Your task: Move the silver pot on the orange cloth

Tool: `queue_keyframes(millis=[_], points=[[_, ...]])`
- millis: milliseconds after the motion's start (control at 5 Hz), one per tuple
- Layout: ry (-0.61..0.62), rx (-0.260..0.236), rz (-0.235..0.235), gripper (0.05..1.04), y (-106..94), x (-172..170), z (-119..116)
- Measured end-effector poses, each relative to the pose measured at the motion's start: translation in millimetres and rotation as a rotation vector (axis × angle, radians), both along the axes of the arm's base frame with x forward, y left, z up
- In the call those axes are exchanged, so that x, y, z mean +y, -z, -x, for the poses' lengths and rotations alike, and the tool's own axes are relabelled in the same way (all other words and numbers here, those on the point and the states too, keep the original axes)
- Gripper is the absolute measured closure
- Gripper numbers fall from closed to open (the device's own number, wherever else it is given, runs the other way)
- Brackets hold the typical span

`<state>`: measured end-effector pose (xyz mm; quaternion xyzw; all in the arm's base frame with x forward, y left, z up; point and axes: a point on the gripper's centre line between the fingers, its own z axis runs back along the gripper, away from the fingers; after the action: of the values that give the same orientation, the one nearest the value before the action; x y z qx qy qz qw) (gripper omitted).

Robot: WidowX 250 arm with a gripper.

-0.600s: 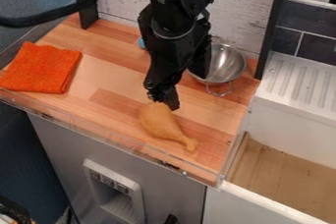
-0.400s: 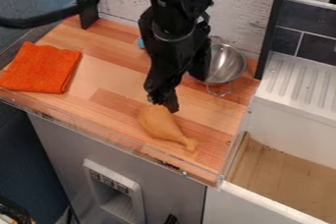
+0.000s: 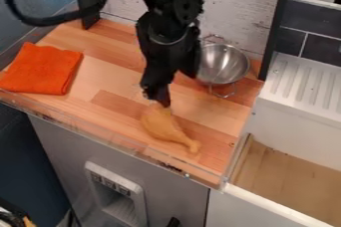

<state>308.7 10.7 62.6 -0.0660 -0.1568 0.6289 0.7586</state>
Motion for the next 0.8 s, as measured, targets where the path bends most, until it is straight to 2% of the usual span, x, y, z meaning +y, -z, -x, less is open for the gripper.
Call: queue_keyframes(millis=[200, 400, 600, 800], points=[[0.060, -0.028, -0.012, 0.082, 6.2, 5.7, -14.6], [0.108, -0.041, -0.002, 0.082, 11.1, 8.1, -28.7], [0.155, -0.048, 0.053, 0.082, 17.4, 8.0, -41.6], [0.194, -0.056, 0.077, 0.082, 21.6, 4.9, -55.0]])
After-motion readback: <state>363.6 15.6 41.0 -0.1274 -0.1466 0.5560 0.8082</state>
